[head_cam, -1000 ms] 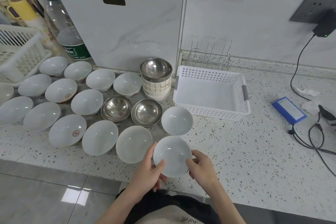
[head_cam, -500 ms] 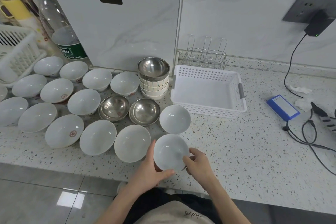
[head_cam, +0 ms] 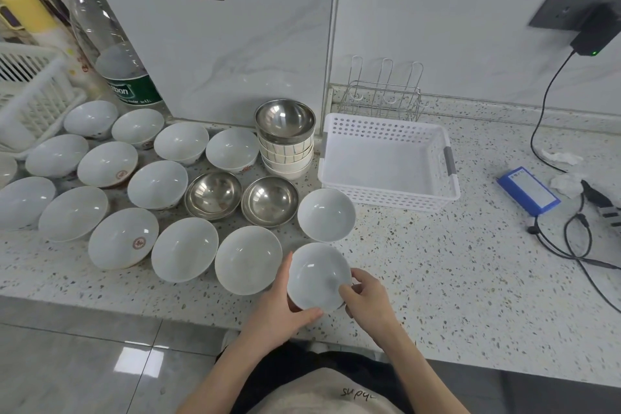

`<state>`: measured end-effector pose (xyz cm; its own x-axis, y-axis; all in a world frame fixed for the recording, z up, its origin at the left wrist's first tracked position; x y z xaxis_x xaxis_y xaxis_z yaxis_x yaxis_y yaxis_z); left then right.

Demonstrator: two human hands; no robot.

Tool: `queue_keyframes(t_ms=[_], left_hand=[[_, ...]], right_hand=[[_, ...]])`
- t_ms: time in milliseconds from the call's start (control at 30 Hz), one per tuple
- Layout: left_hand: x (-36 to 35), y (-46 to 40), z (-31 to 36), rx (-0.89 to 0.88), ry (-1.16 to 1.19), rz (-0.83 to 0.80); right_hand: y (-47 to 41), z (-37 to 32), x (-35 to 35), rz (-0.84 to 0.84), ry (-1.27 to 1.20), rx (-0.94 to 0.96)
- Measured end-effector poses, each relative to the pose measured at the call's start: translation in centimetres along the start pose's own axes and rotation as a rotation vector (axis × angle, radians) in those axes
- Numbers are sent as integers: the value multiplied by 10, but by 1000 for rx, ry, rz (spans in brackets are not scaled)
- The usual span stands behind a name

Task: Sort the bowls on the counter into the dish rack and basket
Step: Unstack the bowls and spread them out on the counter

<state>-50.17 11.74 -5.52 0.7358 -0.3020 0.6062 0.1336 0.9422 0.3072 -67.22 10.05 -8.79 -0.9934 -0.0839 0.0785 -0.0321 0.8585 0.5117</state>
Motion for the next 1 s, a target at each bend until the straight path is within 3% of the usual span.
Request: queue_keyframes(t_ms=[467, 700, 767, 1000], left_hand=[[-1, -5, -15, 39, -47, -24], [6, -1, -18, 147, -256, -88], [21, -3, -12, 122, -278, -40], [114, -54, -6, 114, -24, 224]], right_hand=[[2, 0, -1, -14, -22, -20], [8, -9, 5, 27, 74, -38], [8, -18, 13, 100, 95, -20], [-11, -75, 21, 284, 26, 91]])
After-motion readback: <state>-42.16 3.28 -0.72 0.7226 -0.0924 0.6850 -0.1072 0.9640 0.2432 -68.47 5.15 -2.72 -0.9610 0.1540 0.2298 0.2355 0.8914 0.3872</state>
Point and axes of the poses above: each hand's wrist, its own y-axis away from the middle knuckle, its own x-axis out of the back of the hand, z = x × y, the point moved 8 cm from there along -y, towards the middle knuckle, and after that the axes turned 15 degrees about -y, right-handed, at the moved point
